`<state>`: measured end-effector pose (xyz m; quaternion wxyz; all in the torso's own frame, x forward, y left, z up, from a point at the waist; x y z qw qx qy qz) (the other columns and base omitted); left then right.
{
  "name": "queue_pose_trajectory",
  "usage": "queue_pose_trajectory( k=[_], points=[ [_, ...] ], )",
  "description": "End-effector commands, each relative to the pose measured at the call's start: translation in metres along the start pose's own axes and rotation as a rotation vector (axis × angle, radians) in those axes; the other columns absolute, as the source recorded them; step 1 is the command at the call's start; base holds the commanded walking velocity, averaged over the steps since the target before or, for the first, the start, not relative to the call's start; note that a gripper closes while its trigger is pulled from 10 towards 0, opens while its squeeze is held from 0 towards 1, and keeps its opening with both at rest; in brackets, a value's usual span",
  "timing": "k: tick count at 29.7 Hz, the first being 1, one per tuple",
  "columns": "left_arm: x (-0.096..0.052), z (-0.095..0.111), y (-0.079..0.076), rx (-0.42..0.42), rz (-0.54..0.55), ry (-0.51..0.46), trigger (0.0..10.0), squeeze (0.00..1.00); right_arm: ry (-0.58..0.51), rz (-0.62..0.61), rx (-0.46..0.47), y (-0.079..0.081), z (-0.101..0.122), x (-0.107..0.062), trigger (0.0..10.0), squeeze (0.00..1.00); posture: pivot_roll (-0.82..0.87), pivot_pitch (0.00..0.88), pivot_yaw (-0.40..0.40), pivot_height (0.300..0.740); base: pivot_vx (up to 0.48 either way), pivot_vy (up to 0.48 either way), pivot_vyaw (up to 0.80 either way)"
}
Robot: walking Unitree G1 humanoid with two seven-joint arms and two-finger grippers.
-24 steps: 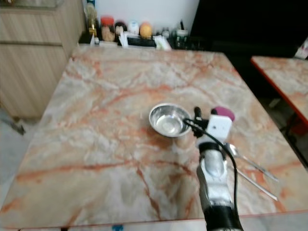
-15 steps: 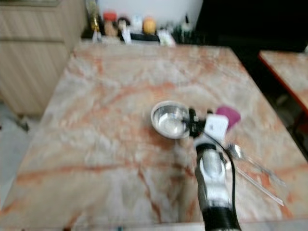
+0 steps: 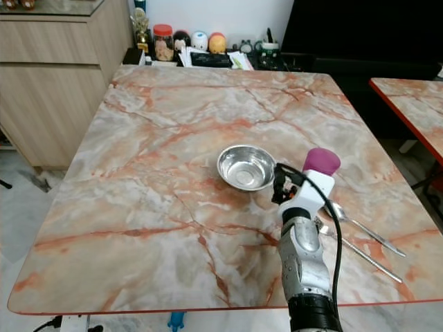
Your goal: Setting the table
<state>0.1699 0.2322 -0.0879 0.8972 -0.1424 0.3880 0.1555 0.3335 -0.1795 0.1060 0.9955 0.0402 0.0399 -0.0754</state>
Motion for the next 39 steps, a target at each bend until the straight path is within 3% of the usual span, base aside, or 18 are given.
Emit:
queue_pose_trajectory(
  k=[1,5,8,13,16,39],
  points=[
    [-0.002,-0.008,0.000,0.005,-0.003,0.030,10.0,0.00,0.021,-0.009,0.003,-0.002,0.000,0.002,10.0,0.00,0.11,0.109,-0.100,0.740,0.000,0.000,0.00],
    [-0.001,-0.006,0.000,0.012,-0.003,0.025,10.0,0.00,0.044,0.001,0.036,-0.001,-0.001,0.003,10.0,0.00,0.11,0.112,-0.099,0.740,0.000,0.000,0.00],
    [-0.001,-0.006,0.001,0.016,-0.002,0.024,10.0,0.00,0.084,0.031,0.146,0.005,-0.005,0.005,10.0,0.00,0.11,0.112,-0.098,0.740,0.000,0.000,0.00],
    [-0.001,-0.006,0.000,0.024,-0.005,0.023,10.0,0.00,0.090,0.036,0.179,0.008,-0.003,0.010,10.0,0.00,0.12,0.107,-0.100,0.740,0.000,0.000,0.00],
    [-0.001,-0.005,-0.002,0.023,-0.011,0.023,10.0,0.00,0.103,0.087,0.261,0.017,0.000,0.015,10.0,0.00,0.12,0.103,-0.103,0.740,0.000,0.000,0.00],
    [-0.001,-0.007,-0.005,0.037,-0.023,0.034,10.0,0.00,0.170,0.120,0.281,0.020,-0.011,0.020,10.0,0.00,0.12,0.102,-0.109,0.740,0.000,0.000,0.00]
  ],
)
Point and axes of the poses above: a point about 5 cm out from each wrist's last joint towards the gripper, its own x axis pointing out of the wrist towards the gripper, its own z axis along the axis of the wrist's last joint, y = z × x, the point moved 1 cm from there along x, pointing out of the wrist towards the gripper, and after that the axes turned 15 degrees about -x, right-handed, at the moved point
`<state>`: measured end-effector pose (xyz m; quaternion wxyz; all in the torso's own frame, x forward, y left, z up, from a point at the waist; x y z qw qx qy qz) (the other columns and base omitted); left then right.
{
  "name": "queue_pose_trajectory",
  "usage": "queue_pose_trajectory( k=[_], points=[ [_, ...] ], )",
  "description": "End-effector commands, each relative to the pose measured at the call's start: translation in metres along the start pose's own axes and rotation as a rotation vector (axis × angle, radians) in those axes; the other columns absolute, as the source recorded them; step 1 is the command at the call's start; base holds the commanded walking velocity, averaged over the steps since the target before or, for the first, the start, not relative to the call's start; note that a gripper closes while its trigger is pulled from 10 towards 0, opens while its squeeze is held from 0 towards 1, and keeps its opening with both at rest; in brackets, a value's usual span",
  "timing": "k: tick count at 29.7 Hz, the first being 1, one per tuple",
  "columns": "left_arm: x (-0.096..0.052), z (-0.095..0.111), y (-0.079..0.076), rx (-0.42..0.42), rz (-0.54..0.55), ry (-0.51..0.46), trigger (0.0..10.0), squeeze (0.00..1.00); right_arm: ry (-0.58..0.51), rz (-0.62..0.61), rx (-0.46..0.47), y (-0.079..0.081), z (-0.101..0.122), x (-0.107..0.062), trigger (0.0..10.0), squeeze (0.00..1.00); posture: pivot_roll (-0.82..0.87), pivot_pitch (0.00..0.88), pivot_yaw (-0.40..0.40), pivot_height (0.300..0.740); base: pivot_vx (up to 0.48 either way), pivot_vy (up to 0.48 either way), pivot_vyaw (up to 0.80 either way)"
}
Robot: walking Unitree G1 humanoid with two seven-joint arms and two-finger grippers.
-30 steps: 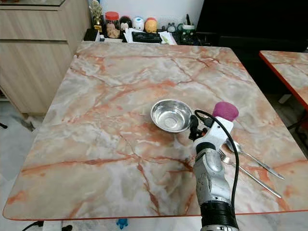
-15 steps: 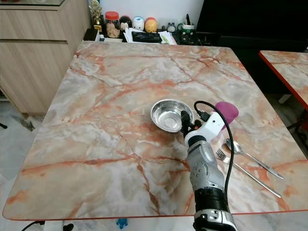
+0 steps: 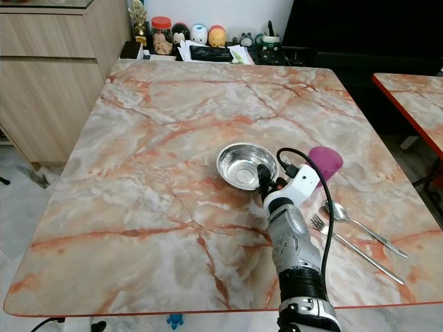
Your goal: Setting the table
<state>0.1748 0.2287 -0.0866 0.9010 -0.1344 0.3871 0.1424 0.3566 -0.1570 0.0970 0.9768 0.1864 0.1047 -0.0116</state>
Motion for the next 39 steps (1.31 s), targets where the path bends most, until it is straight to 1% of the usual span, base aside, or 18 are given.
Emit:
queue_pose_trajectory(
  k=[1,7,9,14,15,16,17,24,39],
  points=[
    [-0.0024,-0.0111,-0.0005,0.010,-0.005,0.041,10.0,0.00,0.011,-0.013,0.003,-0.0062,-0.0017,-0.0009,10.0,0.00,0.12,0.102,-0.109,0.740,0.000,0.000,0.00],
    [-0.0024,-0.0129,-0.0027,0.007,-0.008,0.048,10.0,0.00,0.029,-0.013,0.001,-0.0084,-0.0051,-0.0015,10.0,0.00,0.11,0.112,-0.109,0.740,0.000,0.000,0.00],
    [-0.0023,-0.0128,-0.0031,0.006,-0.009,0.048,10.0,0.00,0.036,-0.014,0.016,-0.0089,-0.0067,-0.0013,10.0,0.00,0.11,0.114,-0.110,0.740,0.000,0.000,0.00],
    [-0.0020,-0.0114,-0.0020,0.001,-0.004,0.045,10.0,0.00,0.052,-0.018,0.016,-0.0091,-0.0101,-0.0008,10.0,0.00,0.12,0.115,-0.111,0.740,0.000,0.000,0.00],
    [-0.0020,-0.0112,-0.0015,0.001,-0.002,0.045,10.0,0.00,0.050,-0.023,0.017,-0.0091,-0.0105,-0.0008,4.3,0.00,0.12,0.115,-0.111,0.740,0.000,0.000,0.00],
    [-0.0020,-0.0111,-0.0011,0.001,-0.002,0.045,10.0,0.00,0.049,-0.026,0.019,-0.0092,-0.0107,-0.0008,4.3,0.00,0.12,0.115,-0.111,0.740,0.000,0.000,0.00],
    [-0.0022,-0.0110,-0.0004,0.001,0.000,0.044,10.0,0.00,0.046,-0.022,0.021,-0.0086,-0.0107,-0.0009,0.0,0.00,0.12,0.116,-0.110,0.740,0.000,0.000,0.00],
    [-0.0027,-0.0120,0.0014,0.007,0.005,0.048,10.0,0.00,0.042,-0.010,0.025,-0.0071,-0.0104,-0.0009,0.0,0.00,0.12,0.117,-0.108,0.740,0.000,0.000,0.00],
    [-0.0026,-0.0126,0.0002,0.014,0.001,0.052,10.0,0.00,0.009,0.009,0.034,-0.0046,-0.0048,-0.0007,0.0,0.00,0.12,0.116,-0.107,0.740,0.000,0.000,0.00]
  ],
)
Point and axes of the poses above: a point about 5 cm out from each wrist's last joint towards the gripper, its own x axis pointing out of the wrist towards the gripper, its own z axis along the axis of the wrist's last joint, y = z × x, the point moved 1 cm from there along x, pointing out of the wrist towards the gripper, and after that the axes turned 15 degrees about -x, right-handed, at the moved point
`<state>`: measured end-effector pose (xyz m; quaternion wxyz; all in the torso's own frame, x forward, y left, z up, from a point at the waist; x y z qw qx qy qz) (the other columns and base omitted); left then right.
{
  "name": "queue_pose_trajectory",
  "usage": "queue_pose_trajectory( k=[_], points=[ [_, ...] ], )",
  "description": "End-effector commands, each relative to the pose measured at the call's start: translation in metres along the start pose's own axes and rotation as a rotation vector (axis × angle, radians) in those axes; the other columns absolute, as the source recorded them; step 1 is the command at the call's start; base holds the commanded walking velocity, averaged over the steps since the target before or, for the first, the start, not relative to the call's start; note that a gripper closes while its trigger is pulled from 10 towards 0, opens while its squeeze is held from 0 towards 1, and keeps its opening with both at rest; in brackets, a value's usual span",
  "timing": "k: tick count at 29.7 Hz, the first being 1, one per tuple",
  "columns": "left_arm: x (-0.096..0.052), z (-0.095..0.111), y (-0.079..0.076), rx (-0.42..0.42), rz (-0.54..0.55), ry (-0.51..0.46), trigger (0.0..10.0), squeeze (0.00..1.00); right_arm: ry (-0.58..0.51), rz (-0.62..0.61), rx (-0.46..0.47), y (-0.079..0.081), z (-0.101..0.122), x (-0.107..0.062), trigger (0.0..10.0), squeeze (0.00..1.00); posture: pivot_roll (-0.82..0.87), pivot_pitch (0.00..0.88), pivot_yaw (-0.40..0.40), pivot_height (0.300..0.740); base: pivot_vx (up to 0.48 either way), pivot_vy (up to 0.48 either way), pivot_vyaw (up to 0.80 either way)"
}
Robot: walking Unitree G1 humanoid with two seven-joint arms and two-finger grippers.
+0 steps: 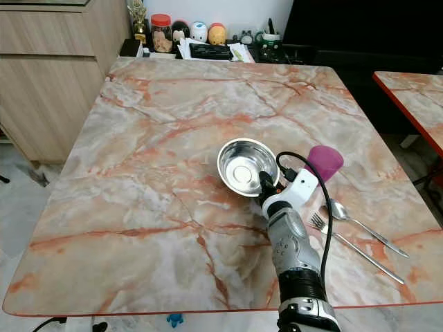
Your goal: Setting the table
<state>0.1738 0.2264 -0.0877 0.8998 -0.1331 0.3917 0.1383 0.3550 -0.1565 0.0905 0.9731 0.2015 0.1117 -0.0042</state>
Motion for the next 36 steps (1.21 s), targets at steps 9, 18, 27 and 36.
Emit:
queue_pose_trajectory(
  k=[9,18,27,36],
  points=[
    [-0.003,-0.013,0.000,0.025,0.001,0.050,10.0,0.00,-0.022,0.007,0.012,0.000,0.002,-0.001,0.0,0.00,0.12,0.116,-0.108,0.740,0.000,0.000,0.00],
    [-0.003,-0.014,0.001,0.038,0.004,0.057,10.0,0.00,-0.115,0.052,0.058,0.007,0.017,-0.002,0.0,0.00,0.12,0.112,-0.109,0.740,0.000,0.000,0.00],
    [-0.003,-0.016,0.001,0.044,0.010,0.062,10.0,0.00,-0.323,0.228,0.110,0.033,0.050,-0.012,10.0,0.00,0.12,0.093,-0.114,0.740,0.000,0.000,0.00],
    [-0.006,-0.020,0.010,-0.027,0.059,0.070,10.0,0.00,-0.471,0.508,0.109,0.075,0.075,-0.044,10.0,0.00,0.12,0.072,-0.112,0.740,0.000,0.000,0.00]
  ],
)
Point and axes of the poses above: a point about 5 cm out from each wrist's last joint towards the gripper, its own x axis pointing out of the wrist towards the gripper, its own z axis along the axis of the wrist's last joint, y = z × x, the point moved 1 cm from there along x, pointing out of the wrist towards the gripper, and after that the axes turned 15 degrees about -x, right-handed, at the moved point
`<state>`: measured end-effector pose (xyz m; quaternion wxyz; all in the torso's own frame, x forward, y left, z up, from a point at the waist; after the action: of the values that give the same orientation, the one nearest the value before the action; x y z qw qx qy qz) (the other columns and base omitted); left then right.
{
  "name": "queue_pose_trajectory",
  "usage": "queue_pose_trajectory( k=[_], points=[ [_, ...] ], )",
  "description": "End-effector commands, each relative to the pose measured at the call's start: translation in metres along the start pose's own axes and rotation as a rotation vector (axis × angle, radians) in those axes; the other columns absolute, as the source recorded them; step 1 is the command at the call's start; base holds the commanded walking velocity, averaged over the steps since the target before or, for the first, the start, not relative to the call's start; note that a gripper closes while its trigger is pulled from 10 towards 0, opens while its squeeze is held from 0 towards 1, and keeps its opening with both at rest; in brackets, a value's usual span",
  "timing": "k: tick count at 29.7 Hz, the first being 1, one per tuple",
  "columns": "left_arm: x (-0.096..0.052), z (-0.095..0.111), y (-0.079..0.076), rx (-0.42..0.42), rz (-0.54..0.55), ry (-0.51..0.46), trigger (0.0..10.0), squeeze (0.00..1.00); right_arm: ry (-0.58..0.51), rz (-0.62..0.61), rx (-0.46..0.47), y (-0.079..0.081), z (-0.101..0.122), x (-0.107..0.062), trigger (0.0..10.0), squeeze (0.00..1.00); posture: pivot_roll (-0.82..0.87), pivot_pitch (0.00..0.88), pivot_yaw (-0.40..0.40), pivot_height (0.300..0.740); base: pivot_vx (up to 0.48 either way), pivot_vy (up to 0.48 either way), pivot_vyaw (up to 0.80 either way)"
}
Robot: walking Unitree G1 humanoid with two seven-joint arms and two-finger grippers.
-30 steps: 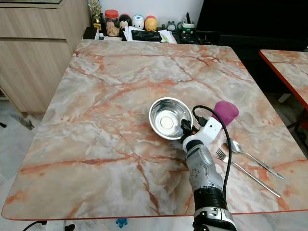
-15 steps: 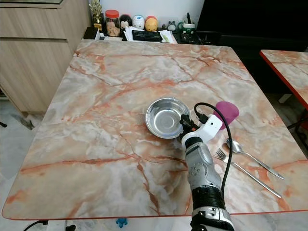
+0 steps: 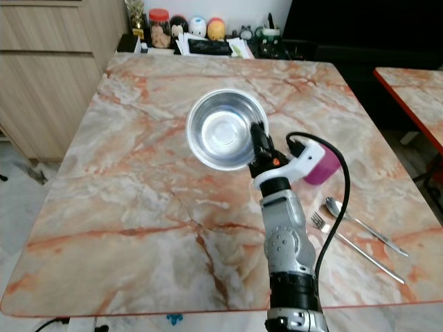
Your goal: Setting the table
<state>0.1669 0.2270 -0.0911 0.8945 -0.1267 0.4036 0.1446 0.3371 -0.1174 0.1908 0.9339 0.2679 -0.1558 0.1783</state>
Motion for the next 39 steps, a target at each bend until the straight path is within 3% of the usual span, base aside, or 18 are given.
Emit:
queue_pose_trajectory(
  k=[1,8,16,39],
  points=[
    [-0.004,-0.014,0.007,-0.038,0.039,0.049,10.0,0.00,-0.027,0.040,-0.006,0.006,0.007,-0.003,10.0,0.00,0.12,0.072,-0.112,0.740,0.000,0.000,0.00],
    [-0.004,-0.014,0.006,-0.032,0.037,0.045,10.0,0.00,-0.027,0.044,-0.018,0.006,0.011,-0.005,10.0,0.00,0.12,0.062,-0.115,0.740,0.000,-0.047,0.00],
    [-0.001,-0.005,0.000,-0.036,0.022,0.018,10.0,0.00,-0.012,0.080,-0.071,0.010,0.013,-0.002,10.0,0.00,0.11,0.077,-0.114,0.740,0.000,-0.480,0.00],
    [0.000,-0.002,-0.002,-0.036,0.020,0.002,10.0,0.00,-0.008,0.076,-0.083,0.009,0.015,-0.009,10.0,0.00,0.10,0.111,-0.111,0.740,0.000,-0.402,0.00]
  ],
)
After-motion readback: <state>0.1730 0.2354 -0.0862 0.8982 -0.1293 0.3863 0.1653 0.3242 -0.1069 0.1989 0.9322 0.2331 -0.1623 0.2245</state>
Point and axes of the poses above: a point about 5 cm out from each wrist's last joint towards the gripper, its own x axis pointing out of the wrist towards the gripper, its own z axis along the axis of the wrist's last joint, y = z × x, the point moved 1 cm from there along x, pointing out of the wrist towards the gripper, and after that the axes turned 15 degrees about -x, right-handed, at the moved point
